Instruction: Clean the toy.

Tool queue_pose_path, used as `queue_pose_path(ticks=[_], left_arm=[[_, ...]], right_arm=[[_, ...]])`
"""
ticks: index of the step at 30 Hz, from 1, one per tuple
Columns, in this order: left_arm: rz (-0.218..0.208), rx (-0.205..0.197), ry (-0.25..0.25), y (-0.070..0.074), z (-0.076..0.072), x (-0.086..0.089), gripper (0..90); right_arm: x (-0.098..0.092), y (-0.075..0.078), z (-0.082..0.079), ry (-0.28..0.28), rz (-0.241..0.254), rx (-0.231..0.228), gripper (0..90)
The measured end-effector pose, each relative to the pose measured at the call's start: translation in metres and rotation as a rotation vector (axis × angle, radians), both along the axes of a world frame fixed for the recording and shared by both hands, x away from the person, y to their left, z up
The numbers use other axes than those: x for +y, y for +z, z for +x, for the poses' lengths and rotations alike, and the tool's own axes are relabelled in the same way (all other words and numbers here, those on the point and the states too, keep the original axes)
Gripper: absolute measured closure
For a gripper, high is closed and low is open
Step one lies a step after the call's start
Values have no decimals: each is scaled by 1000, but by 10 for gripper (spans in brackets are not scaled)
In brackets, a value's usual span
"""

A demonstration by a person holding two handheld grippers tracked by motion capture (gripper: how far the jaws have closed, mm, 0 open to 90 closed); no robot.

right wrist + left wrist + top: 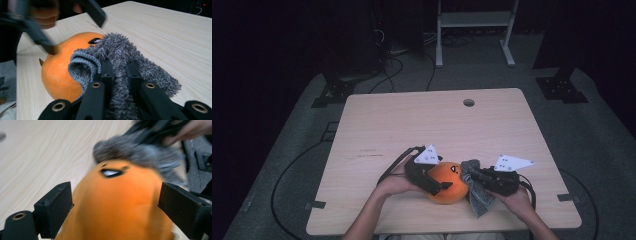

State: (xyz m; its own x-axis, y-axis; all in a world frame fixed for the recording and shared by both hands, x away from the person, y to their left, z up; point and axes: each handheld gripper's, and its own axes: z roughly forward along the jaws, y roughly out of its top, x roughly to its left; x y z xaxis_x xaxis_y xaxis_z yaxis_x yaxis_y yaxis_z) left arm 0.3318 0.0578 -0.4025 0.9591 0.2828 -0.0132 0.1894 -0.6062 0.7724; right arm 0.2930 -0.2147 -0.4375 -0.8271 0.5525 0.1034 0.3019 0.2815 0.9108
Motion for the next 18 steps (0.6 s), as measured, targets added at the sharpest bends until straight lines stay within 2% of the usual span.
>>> queue_pose_path(ticks=[2,3,4,5,6,7,8,10,14,15,18], left_arm=[[33,75,5,-8,8,-5,76],[33,75,5,-8,8,-5,57],[65,106,6,-15,9,-10,57],[75,104,4,-17,9,-12,31],[72,97,2,-19,7,-14,31],[72,69,-10,-19,3,-16,63],[69,51,-15,-18,-1,-16,105],[94,8,-18,-16,-7,-16,226],[103,-20,-2,-10,-14,-18,393],[102,-31,6,-6,-17,-19,417],[91,-77,20,-2,-19,-20,434]], right_arm=[[-3,-1,0,11,6,4,794],[-3,-1,0,11,6,4,794],[-4,-2,0,14,3,9,792],[-5,-3,0,24,-4,11,792],[-6,-3,-1,28,-13,10,791],[-8,-4,-2,28,-21,9,791],[-10,-4,-2,30,-11,17,791],[-15,-4,-4,30,10,35,791],[-23,-2,-7,22,37,45,791],[-28,2,-9,9,62,29,791],[-36,8,-11,-22,69,7,791]])
